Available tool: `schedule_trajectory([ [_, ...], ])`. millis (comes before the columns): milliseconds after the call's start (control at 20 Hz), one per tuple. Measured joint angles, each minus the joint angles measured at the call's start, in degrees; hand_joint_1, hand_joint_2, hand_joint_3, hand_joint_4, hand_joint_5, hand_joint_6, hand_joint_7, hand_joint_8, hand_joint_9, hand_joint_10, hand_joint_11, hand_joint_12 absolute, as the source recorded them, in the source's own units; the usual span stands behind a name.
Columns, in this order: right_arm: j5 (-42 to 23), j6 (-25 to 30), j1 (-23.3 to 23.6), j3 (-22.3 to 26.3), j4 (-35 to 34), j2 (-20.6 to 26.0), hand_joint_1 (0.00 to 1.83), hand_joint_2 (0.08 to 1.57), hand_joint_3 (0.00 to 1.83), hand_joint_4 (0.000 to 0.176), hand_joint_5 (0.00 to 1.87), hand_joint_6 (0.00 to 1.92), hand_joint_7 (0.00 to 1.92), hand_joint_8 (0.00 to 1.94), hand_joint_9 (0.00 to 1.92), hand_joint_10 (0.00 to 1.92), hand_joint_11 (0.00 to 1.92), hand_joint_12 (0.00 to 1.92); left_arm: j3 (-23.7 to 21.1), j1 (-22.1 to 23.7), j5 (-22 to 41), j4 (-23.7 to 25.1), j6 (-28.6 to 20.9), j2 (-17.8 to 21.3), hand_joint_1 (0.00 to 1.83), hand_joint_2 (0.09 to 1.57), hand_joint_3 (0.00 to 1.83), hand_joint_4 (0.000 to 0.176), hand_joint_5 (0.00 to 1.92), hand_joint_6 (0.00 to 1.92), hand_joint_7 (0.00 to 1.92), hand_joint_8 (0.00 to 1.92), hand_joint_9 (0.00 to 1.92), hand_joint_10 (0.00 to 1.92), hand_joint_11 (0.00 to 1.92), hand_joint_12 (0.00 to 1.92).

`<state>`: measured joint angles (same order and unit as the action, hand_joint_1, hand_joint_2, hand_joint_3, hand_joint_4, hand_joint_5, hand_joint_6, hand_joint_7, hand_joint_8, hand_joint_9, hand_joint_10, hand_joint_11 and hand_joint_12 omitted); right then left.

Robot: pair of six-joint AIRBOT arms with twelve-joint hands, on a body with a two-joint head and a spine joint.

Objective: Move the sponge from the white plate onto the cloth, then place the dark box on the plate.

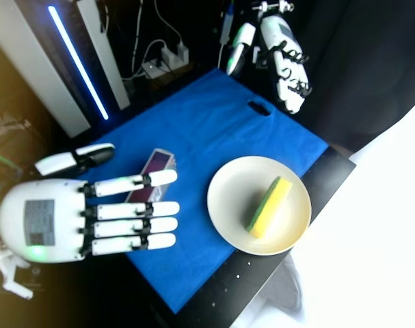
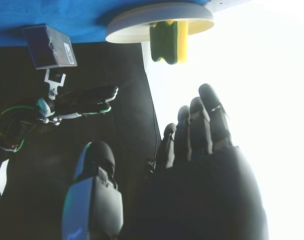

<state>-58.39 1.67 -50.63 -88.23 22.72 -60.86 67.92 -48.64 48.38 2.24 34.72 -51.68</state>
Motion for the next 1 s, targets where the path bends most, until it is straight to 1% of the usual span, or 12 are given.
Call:
schedule_trajectory([
  [200,0.1,0.0,0.0,0.0,0.2,0.0,0.95,0.97,0.00,0.144,0.29,0.00,0.23,0.00,0.13,0.01,0.02,0.11,1.4,2.7,-1.5,1.5,-0.1,-0.9,0.68,1.01,0.00,0.058,0.23,0.00,0.19,0.00,0.13,0.00,0.00,0.39],
  [250,0.1,0.0,0.0,0.0,0.3,0.0,0.95,0.97,0.00,0.120,0.29,0.00,0.23,0.00,0.13,0.01,0.02,0.12,3.1,5.3,-3.0,2.4,0.0,-2.4,0.70,1.02,0.00,0.062,0.23,0.00,0.19,0.00,0.14,0.01,0.00,0.38],
  [300,0.0,0.0,0.0,0.0,0.3,0.0,0.94,0.97,0.00,0.122,0.29,0.00,0.23,0.00,0.14,0.01,0.02,0.12,4.8,8.0,-4.4,3.3,-0.1,-4.1,0.71,1.02,0.00,0.064,0.25,0.00,0.18,0.00,0.14,0.00,0.00,0.32],
  [350,0.0,0.0,0.0,0.0,0.3,0.0,0.95,0.96,0.00,0.136,0.30,0.00,0.24,0.00,0.14,0.01,0.03,0.12,6.9,11.3,-6.8,5.0,0.0,-6.5,0.68,0.99,0.00,0.094,0.27,0.01,0.19,0.00,0.16,0.01,0.00,0.36],
  [500,0.0,0.0,0.0,0.0,1.2,0.0,0.89,0.96,0.00,0.127,0.30,0.00,0.23,0.00,0.14,0.01,0.03,0.13,11.8,16.7,-11.6,7.7,-0.1,-12.7,0.71,1.00,0.00,0.151,0.25,0.00,0.20,0.00,0.20,0.00,0.00,0.52],
  [550,0.0,0.0,0.0,-0.1,1.6,-0.1,0.89,0.96,0.00,0.132,0.30,0.00,0.23,0.00,0.14,0.00,0.02,0.12,13.3,17.6,-13.4,8.3,-0.2,-14.3,0.71,1.00,0.00,0.157,0.26,0.00,0.22,0.00,0.21,0.00,0.00,0.50],
  [650,0.0,0.0,0.0,-0.4,2.1,-0.2,0.87,0.96,0.00,0.145,0.28,0.00,0.21,0.00,0.12,0.00,0.02,0.12,17.9,19.9,-18.9,8.7,-0.1,-18.3,0.71,1.00,0.00,0.122,0.30,0.01,0.29,0.01,0.25,0.01,0.00,0.43],
  [700,-0.1,0.0,0.0,-0.4,2.1,-0.3,0.88,0.96,0.00,0.141,0.29,0.00,0.22,0.00,0.13,0.00,0.02,0.13,20.0,21.0,-21.0,8.9,0.2,-20.0,0.69,1.00,0.00,0.139,0.30,0.00,0.28,0.01,0.25,0.01,0.00,0.41],
  [800,-0.2,0.0,0.0,-0.5,2.4,-0.5,0.89,0.96,0.00,0.116,0.29,0.00,0.22,0.00,0.13,0.00,0.03,0.13,23.8,22.8,-24.8,8.5,1.6,-23.2,0.70,0.98,0.00,0.122,0.35,0.00,0.32,0.00,0.31,0.01,0.00,0.61],
  [850,-0.2,0.1,0.0,-0.7,2.6,-0.9,0.90,0.96,0.00,0.126,0.28,0.00,0.21,0.00,0.12,0.00,0.01,0.13,26.6,23.5,-27.1,8.5,1.9,-25.5,0.70,0.98,0.00,0.125,0.37,0.00,0.34,0.01,0.33,0.01,0.00,0.64],
  [900,-0.2,0.1,0.0,-0.8,2.9,-0.9,0.92,0.95,0.00,0.146,0.29,0.00,0.19,0.00,0.09,0.00,0.00,0.09,28.2,23.9,-28.7,8.4,2.0,-27.1,0.74,0.98,0.00,0.102,0.40,0.01,0.37,0.01,0.38,0.02,0.00,0.69],
  [1000,-0.3,0.0,0.0,-1.1,2.9,-0.9,0.97,0.96,0.00,0.132,0.31,0.01,0.20,0.01,0.09,0.01,0.03,0.03,31.7,24.7,-31.5,8.3,2.0,-30.2,0.79,1.00,0.00,0.053,0.45,0.00,0.44,0.00,0.53,0.02,0.07,0.97],
])
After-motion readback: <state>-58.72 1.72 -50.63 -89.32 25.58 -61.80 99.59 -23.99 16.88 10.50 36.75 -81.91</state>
